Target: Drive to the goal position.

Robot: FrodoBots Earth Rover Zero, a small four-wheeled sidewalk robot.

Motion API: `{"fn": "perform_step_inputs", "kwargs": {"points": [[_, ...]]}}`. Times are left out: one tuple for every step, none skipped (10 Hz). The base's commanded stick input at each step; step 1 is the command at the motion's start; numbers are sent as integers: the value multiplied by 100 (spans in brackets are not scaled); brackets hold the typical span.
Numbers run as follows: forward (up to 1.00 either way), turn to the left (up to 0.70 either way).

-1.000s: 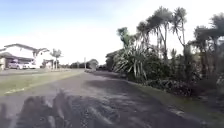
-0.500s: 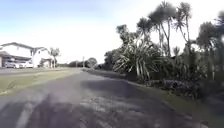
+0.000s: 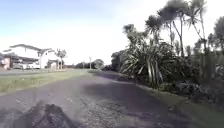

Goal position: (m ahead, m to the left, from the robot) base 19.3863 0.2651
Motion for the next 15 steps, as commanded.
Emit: {"fn": "perform_step_inputs", "kwargs": {"points": [[100, 0], [100, 0], [100, 0], [100, 0], [100, 0], [100, 0], [100, 0], [100, 0], [100, 0], [100, 0], [100, 0], [100, 0], [100, 0], [100, 0], [100, 0]]}}
